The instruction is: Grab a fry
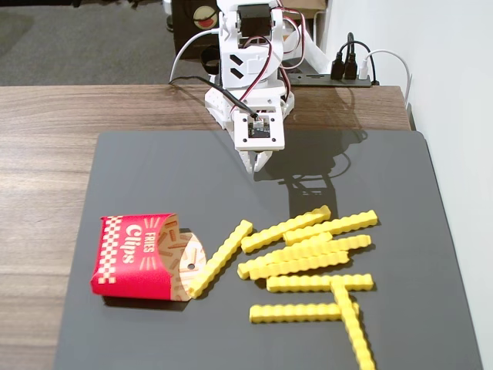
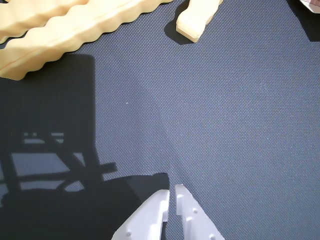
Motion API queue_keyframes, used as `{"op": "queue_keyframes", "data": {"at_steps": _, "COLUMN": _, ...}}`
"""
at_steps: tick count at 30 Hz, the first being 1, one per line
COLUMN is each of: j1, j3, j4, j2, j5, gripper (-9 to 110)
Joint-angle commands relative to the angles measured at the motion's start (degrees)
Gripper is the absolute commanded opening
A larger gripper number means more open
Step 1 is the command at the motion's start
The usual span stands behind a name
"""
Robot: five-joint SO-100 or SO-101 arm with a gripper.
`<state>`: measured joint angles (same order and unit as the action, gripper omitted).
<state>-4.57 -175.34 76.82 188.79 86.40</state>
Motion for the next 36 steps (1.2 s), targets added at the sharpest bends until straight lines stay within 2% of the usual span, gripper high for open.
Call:
{"op": "queue_keyframes", "data": {"at_steps": 1, "j1": 0.26, "j3": -0.18, "j4": -0.44, "j2": -0.09, "j5": -1.41, "gripper": 1}}
{"op": "queue_keyframes", "data": {"at_steps": 18, "j1": -1.76, "j3": 1.67, "j4": -0.09, "j2": -2.55, "j5": 0.79, "gripper": 1}}
{"op": "queue_keyframes", "data": {"at_steps": 28, "j1": -7.21, "j3": 10.81, "j4": -0.62, "j2": -9.67, "j5": -10.37, "gripper": 0}}
{"op": "queue_keyframes", "data": {"at_steps": 36, "j1": -20.39, "j3": 18.46, "j4": -3.25, "j2": -20.74, "j5": -32.08, "gripper": 0}}
